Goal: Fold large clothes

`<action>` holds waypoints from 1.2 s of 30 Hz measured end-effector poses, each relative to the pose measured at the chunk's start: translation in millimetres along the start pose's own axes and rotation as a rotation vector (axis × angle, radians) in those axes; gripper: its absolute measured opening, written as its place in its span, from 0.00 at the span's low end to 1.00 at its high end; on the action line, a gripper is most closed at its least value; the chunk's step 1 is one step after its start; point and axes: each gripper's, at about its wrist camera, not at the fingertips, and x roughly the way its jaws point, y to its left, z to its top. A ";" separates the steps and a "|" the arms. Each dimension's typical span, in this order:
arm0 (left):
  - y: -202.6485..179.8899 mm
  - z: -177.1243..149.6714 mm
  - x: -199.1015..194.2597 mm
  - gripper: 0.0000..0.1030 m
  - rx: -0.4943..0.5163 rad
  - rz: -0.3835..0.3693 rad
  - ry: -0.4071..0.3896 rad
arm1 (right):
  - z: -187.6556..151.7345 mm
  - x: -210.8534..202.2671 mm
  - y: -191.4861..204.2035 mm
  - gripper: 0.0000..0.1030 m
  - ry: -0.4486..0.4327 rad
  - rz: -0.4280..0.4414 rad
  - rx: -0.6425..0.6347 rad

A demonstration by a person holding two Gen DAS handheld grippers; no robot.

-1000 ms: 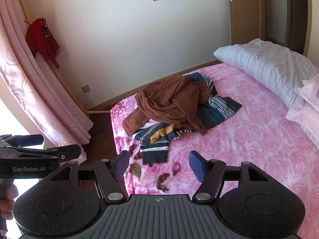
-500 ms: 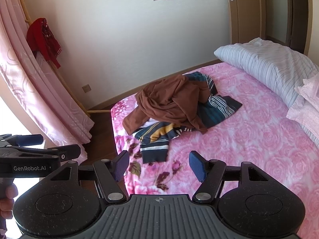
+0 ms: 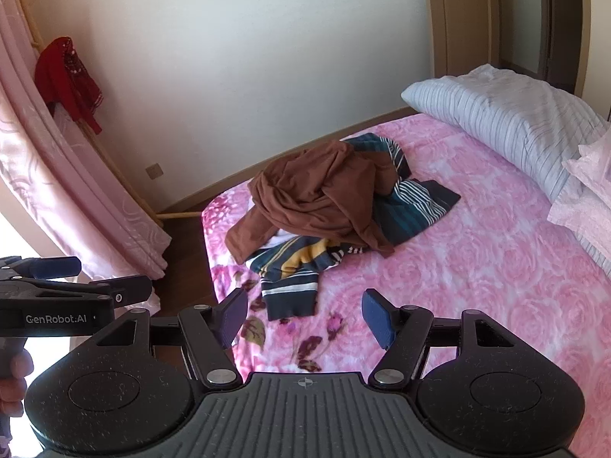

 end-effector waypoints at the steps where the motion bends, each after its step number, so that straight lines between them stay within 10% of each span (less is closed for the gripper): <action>1: 1.6 2.7 4.2 0.98 0.004 -0.007 0.004 | 2.3 3.4 0.4 0.62 0.003 -0.005 0.004; 36: 94.7 161.6 318.3 0.94 0.129 -0.144 0.199 | 140.0 291.1 -42.9 0.61 0.067 -0.134 0.215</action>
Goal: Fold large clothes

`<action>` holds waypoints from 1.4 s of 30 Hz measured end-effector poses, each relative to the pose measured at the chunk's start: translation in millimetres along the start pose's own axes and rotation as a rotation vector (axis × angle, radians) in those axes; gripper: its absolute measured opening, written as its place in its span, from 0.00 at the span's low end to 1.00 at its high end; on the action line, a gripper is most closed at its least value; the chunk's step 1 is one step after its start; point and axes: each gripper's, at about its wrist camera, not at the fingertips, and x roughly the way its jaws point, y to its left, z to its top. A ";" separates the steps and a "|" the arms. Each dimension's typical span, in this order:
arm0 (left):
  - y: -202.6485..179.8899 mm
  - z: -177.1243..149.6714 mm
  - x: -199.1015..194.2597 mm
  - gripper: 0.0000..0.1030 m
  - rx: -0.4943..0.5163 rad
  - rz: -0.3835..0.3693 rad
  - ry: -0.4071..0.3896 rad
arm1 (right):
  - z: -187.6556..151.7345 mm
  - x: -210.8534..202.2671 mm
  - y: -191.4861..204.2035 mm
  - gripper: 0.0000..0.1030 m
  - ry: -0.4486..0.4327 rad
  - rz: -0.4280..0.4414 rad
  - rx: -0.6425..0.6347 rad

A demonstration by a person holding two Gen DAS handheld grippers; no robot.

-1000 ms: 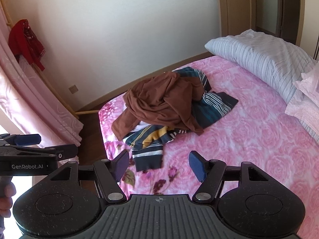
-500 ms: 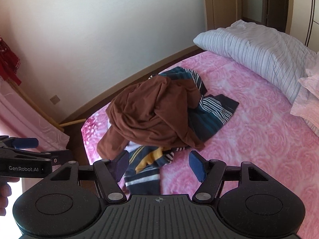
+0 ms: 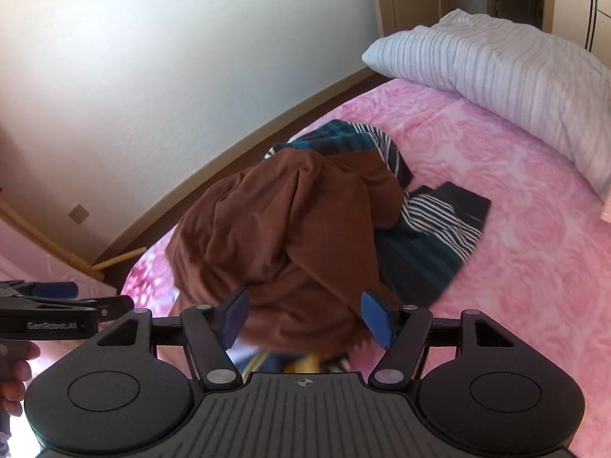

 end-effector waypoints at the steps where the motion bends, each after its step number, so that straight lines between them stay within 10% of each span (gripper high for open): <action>1: 4.7 6.3 13.5 0.92 -0.005 0.000 0.006 | 4.0 12.0 -0.4 0.61 -0.002 0.000 0.001; 15: 36.7 72.6 163.4 0.82 -0.054 -0.044 0.039 | 53.5 166.7 4.8 0.61 0.020 0.021 0.075; 17: 38.6 77.5 177.4 0.72 -0.054 -0.042 0.059 | 55.2 185.0 5.8 0.45 0.036 0.025 0.083; 18: 39.1 79.1 183.0 0.68 -0.052 -0.049 0.068 | 55.0 189.9 7.9 0.13 0.046 0.037 0.071; 20: 39.4 80.4 187.5 0.56 -0.049 -0.060 0.070 | 54.9 187.8 13.1 0.05 0.032 0.013 0.020; 25: 34.1 78.2 164.8 0.19 0.020 -0.059 0.009 | 46.6 119.1 8.2 0.03 -0.116 0.068 0.075; 32: 3.7 67.6 54.5 0.17 0.127 -0.185 -0.171 | 7.6 -18.5 -20.6 0.03 -0.328 0.045 0.170; 42: -122.3 33.8 -118.6 0.16 0.369 -0.547 -0.439 | -65.6 -259.9 -86.0 0.03 -0.778 -0.175 0.288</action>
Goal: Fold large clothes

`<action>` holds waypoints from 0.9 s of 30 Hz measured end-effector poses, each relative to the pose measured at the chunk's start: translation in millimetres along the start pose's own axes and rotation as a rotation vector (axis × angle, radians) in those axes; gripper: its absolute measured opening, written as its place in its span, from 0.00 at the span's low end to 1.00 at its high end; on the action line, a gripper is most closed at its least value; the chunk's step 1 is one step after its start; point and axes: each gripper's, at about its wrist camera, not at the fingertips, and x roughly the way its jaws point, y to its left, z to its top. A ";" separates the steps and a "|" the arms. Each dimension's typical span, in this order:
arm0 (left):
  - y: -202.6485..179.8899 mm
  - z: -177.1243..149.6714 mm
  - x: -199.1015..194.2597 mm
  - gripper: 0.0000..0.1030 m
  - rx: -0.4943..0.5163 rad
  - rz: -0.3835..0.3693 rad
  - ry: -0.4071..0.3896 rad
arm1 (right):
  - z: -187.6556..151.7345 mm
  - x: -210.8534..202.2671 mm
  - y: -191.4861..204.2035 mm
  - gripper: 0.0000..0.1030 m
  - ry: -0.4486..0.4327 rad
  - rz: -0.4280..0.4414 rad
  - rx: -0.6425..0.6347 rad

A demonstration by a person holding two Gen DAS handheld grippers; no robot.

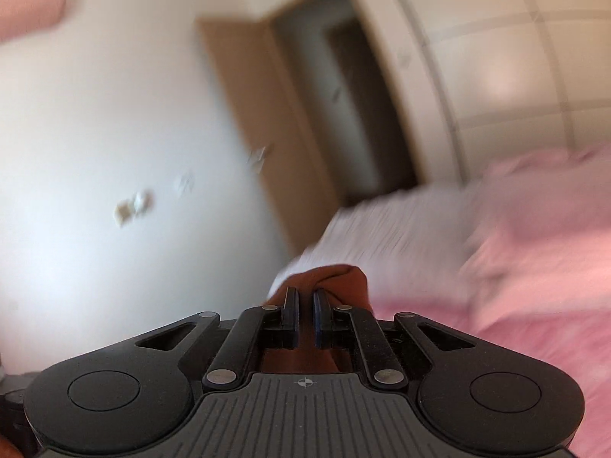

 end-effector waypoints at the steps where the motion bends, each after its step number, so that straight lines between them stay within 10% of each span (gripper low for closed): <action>1: -18.8 7.2 -3.2 0.16 0.011 -0.041 -0.016 | 12.8 -23.4 -9.3 0.03 -0.040 -0.024 -0.005; 11: -246.3 34.0 -40.2 0.20 0.163 -0.447 -0.131 | 76.9 -247.2 -112.5 0.05 -0.291 -0.363 -0.044; 13: -295.7 22.2 -38.2 0.33 0.204 -0.499 -0.051 | 72.0 -263.1 -138.6 0.46 -0.096 -0.481 -0.067; 15: -333.4 0.1 -32.5 0.51 0.236 -0.501 0.049 | 49.9 -280.5 -169.0 0.60 0.072 -0.599 -0.069; 20: -381.1 -87.8 -17.9 0.59 0.301 -0.432 0.357 | -32.6 -331.7 -237.4 0.60 0.389 -0.686 0.095; 27: -380.5 -161.1 -7.1 0.59 0.304 -0.229 0.630 | -95.7 -375.4 -252.4 0.60 0.566 -0.668 0.256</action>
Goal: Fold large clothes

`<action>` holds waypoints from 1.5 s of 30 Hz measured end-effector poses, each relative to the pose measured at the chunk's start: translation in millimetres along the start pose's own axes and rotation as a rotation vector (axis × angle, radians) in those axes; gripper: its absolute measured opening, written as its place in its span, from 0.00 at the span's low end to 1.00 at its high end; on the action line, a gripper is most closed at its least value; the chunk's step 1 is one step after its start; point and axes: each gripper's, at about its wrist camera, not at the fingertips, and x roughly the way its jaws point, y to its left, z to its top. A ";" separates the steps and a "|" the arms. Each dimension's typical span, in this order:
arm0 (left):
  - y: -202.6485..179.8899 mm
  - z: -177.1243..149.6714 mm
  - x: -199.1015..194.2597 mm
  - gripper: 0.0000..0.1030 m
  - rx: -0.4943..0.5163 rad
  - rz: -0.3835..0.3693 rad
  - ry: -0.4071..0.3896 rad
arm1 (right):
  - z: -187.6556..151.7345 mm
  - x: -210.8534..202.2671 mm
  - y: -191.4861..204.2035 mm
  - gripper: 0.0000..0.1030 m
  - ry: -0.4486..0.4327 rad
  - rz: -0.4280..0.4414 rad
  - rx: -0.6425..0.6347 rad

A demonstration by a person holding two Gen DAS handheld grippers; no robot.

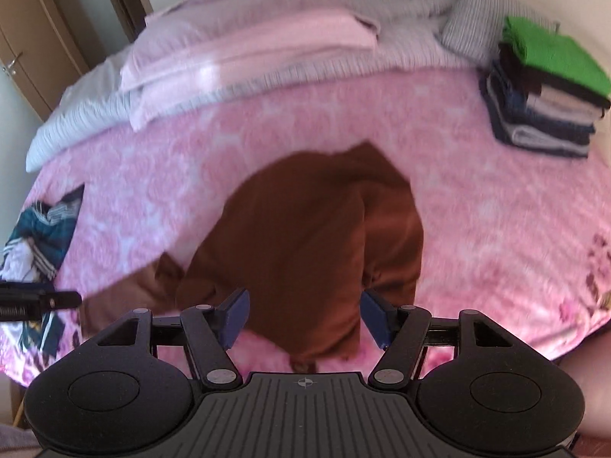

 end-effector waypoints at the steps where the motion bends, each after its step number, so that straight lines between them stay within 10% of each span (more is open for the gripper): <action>1: -0.1 1.4 5.9 0.59 0.002 0.014 0.009 | -2.4 0.0 1.9 0.60 0.007 -0.003 0.000; 28: 36.7 62.8 60.7 0.61 0.231 -0.026 0.102 | -8.2 53.7 54.5 0.60 0.079 -0.093 0.012; 45: 166.8 36.2 130.8 0.61 0.122 0.170 0.156 | -24.1 230.3 158.4 0.60 0.136 0.015 -0.034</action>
